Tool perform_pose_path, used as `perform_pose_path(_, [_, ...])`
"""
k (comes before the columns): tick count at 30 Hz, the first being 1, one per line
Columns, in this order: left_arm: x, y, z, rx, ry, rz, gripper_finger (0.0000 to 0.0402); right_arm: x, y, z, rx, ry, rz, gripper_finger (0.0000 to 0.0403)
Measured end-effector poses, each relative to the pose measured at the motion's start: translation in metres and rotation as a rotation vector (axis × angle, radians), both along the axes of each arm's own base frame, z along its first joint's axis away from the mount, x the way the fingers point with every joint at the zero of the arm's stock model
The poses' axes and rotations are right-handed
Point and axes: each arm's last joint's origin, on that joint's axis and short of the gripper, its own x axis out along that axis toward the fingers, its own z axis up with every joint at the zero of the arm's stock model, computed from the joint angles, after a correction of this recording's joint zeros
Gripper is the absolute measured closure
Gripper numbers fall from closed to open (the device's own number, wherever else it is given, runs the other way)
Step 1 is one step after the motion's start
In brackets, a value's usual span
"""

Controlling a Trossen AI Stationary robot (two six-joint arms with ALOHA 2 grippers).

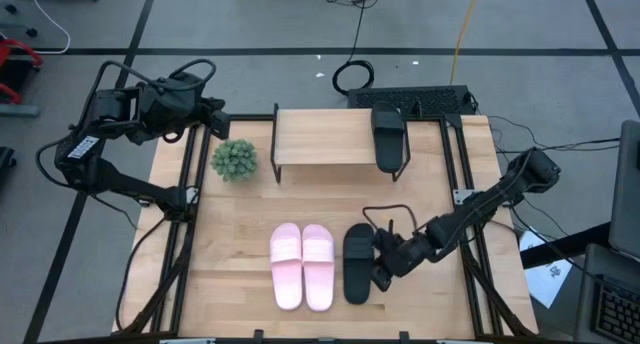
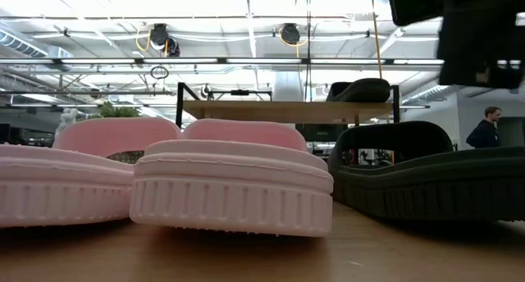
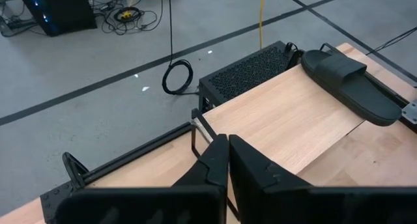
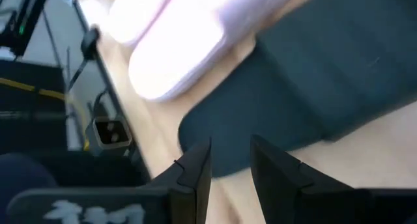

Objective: Pick and place slides into the shelf
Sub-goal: Put the black slipper on the shelf

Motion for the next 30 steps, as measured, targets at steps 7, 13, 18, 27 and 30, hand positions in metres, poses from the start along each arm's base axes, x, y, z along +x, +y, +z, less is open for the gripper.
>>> perform_pose_path(7, [0.0,0.0,0.0,-0.001,-0.001,0.001,0.0392,-0.017,-0.022,0.019,-0.133,-0.007,-0.082,0.031])
perform_pose_path(13, [0.0,0.0,0.0,-0.009,-0.005,-0.003,0.0377,-0.02,-0.026,0.022,-0.141,0.005,-0.079,0.031])
perform_pose_path(18, [0.0,0.0,0.0,-0.017,-0.009,-0.007,0.0376,-0.021,-0.021,0.018,-0.186,0.012,-0.01,0.031])
perform_pose_path(27, [0.0,0.0,0.0,-0.022,-0.015,-0.001,0.0376,-0.02,-0.02,0.019,-0.208,-0.009,0.031,0.031])
perform_pose_path(30, [0.0,0.0,0.0,-0.022,-0.015,-0.001,0.0376,-0.021,-0.021,0.018,-0.215,0.003,0.033,0.031])
